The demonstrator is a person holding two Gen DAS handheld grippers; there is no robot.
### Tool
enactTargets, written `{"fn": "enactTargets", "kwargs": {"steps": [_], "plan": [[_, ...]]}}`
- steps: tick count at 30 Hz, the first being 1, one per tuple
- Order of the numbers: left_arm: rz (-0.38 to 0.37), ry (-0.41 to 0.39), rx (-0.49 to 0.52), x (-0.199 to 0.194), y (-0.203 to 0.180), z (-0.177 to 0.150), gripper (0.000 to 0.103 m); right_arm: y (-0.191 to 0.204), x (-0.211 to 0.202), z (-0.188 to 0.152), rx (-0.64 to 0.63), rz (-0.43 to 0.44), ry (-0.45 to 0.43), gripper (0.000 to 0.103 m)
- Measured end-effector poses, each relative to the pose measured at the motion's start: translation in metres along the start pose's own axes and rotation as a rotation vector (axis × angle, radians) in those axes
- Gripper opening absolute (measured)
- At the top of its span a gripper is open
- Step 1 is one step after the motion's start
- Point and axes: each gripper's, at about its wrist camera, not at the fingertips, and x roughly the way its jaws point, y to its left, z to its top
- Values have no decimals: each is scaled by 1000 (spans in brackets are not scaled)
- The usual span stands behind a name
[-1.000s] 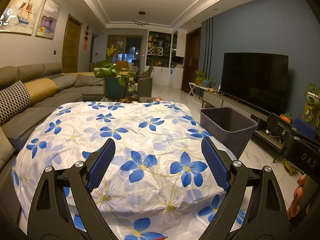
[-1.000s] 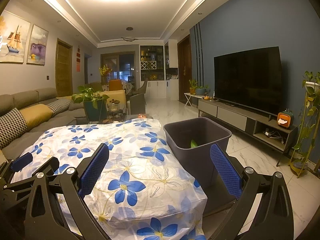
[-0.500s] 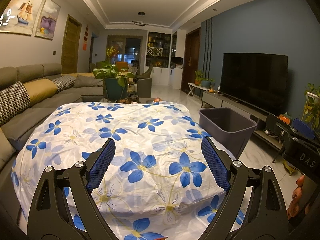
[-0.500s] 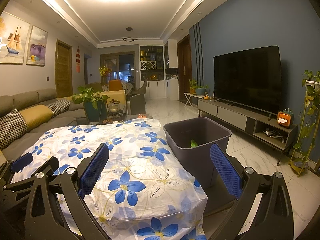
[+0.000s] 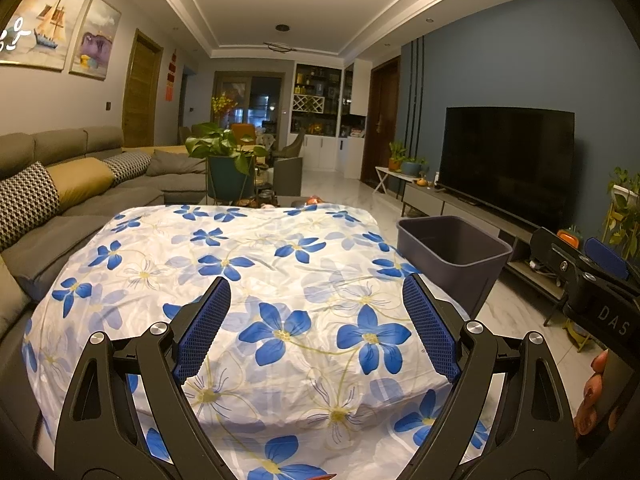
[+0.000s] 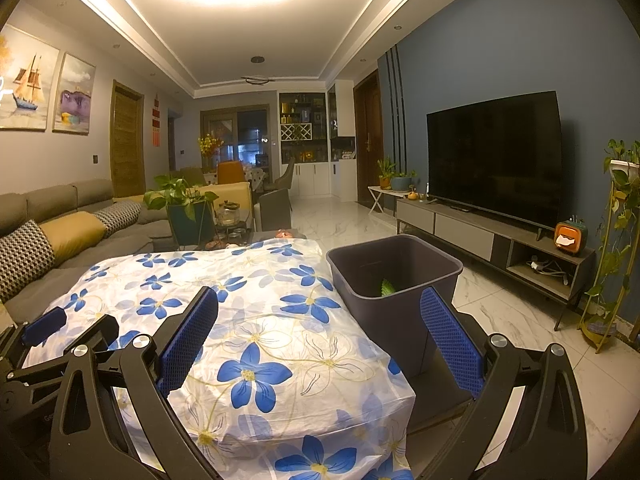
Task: Collect trash
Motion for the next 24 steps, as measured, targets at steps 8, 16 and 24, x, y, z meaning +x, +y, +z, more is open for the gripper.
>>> {"fn": "enactTargets", "kwargs": {"steps": [8, 16, 24], "plan": [[-4, -3, 0, -1, -1, 0, 86, 0, 0, 2, 1, -2, -2, 97], [-3, -4, -2, -1, -1, 1, 86, 0, 0, 2, 3, 2, -3, 97], [-1, -8, -2, -3, 0, 1, 86, 0, -2, 3, 3, 0, -5, 97]]}}
